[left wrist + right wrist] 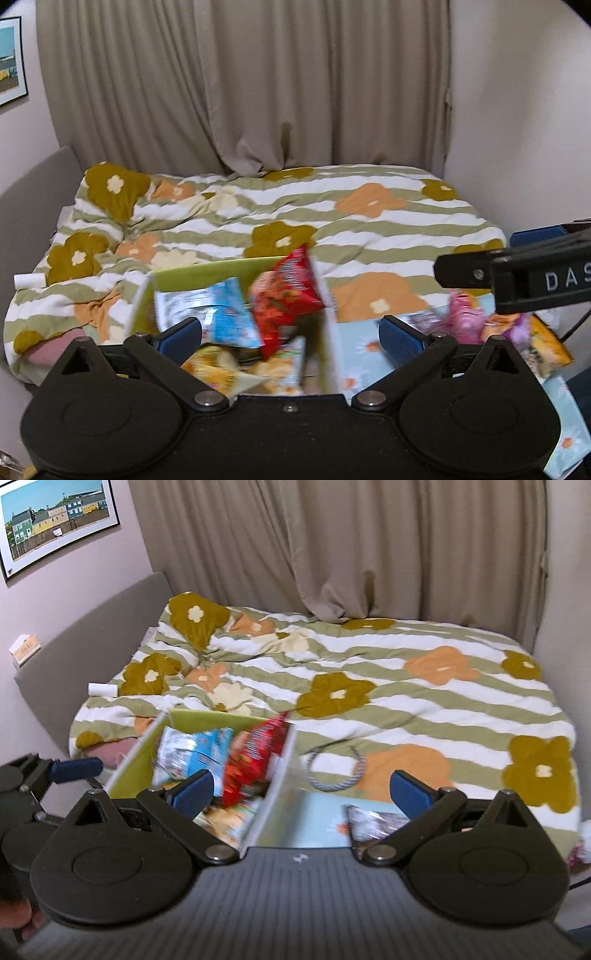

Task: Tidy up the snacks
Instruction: 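Grasp a purple bag with the left tool while the right tool grasps an orange barbecue chip bag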

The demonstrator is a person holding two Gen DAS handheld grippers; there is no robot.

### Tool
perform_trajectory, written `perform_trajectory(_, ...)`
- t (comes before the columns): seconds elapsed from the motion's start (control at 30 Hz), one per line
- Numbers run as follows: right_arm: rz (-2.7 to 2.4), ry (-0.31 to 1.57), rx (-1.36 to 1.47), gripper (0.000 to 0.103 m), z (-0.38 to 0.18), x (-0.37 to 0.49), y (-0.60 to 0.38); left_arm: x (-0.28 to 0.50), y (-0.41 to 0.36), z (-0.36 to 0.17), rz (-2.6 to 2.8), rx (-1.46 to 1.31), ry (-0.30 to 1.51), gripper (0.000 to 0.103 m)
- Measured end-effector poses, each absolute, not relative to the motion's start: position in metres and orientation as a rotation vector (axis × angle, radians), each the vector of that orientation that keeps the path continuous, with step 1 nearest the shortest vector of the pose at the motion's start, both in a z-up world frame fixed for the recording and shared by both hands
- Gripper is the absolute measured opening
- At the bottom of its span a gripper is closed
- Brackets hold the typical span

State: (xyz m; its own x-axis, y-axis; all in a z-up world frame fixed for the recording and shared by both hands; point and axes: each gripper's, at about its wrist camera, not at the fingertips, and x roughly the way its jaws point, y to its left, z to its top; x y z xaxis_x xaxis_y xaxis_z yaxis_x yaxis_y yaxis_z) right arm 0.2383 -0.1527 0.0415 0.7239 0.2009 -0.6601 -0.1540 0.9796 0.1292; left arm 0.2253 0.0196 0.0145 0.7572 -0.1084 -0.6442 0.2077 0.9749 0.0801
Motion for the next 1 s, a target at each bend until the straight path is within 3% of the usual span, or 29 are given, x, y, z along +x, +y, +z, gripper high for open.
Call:
perform_trajectory(0.57, 0.091, 0.788, 0.017, 0.103, 0.005, 0.16, -0.32, 0.19, -0.126, -0.019, -0.286, 0.194, 0.712, 0.103)
perform_trajectory(1.0, -0.023, 0.897, 0.148, 0.103, -0.059, 0.154, -0.381, 0.237, -0.21, -0.067, -0.582, 0.371, 0.761, 0.102)
